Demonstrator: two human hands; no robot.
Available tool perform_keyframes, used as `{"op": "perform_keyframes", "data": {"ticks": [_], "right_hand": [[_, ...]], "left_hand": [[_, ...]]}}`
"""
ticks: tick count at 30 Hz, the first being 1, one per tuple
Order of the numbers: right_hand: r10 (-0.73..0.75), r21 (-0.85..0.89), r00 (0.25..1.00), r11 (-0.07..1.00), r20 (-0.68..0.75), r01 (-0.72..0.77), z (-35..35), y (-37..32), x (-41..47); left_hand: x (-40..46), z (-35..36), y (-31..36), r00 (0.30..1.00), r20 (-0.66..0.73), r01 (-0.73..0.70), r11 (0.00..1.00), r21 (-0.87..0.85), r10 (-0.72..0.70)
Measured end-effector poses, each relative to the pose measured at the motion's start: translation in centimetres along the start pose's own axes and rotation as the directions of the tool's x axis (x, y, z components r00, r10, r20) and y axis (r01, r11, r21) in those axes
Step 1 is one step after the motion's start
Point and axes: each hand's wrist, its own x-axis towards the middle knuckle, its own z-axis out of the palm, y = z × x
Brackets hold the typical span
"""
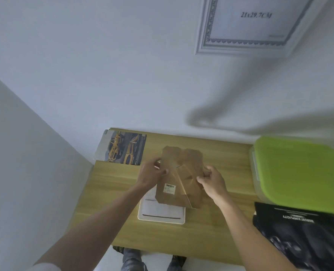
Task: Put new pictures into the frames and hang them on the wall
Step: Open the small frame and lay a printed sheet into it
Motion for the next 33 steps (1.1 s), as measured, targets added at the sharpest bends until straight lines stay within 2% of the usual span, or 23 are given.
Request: {"op": "perform_keyframes", "data": {"ticks": [4,9,12,16,20,24,30,33], "right_hand": [[-0.015,-0.065,0.995,0.998,-0.102,0.009,-4.0,1.0,-0.1],[-0.041,-0.184,0.997,0.982,-0.071,0.027,-7.5,2.6,0.1],[-0.034,-0.345,0.997,0.939,-0.067,0.009,-8.3,4.0,0.4],[-0.068,-0.461,0.988,0.887,-0.136,-0.002,-9.0,6.0,1.4],[-0.098,-0.480,0.985,0.877,-0.142,0.018,-9.3,6.9,2.3],[-0.135,-0.578,0.983,0.815,-0.124,0.039,-9.0,8.1,2.6],[-0.143,-0.659,0.982,0.752,-0.124,0.026,-8.4,8.7,3.2],[-0.200,-0.711,0.972,0.701,-0.120,0.057,-8.3,8.7,3.0]], "left_hand": [[0.1,4.6,2.4,0.991,0.129,-0.036,0.997,0.062,0.028],[0.4,10.6,4.9,0.971,0.238,-0.092,0.970,0.224,0.037],[0.6,13.8,5.4,0.967,0.249,-0.128,0.948,0.290,0.055],[1.0,17.0,5.5,0.935,0.342,-0.233,0.892,0.387,0.096],[0.7,18.5,5.0,0.920,0.381,-0.290,0.814,0.503,0.093],[0.8,19.3,4.5,0.918,0.388,-0.315,0.748,0.584,0.083],[1.0,19.4,4.6,0.917,0.391,-0.319,0.723,0.613,0.074],[1.1,18.5,4.5,0.902,0.422,-0.335,0.759,0.559,0.088]]}}
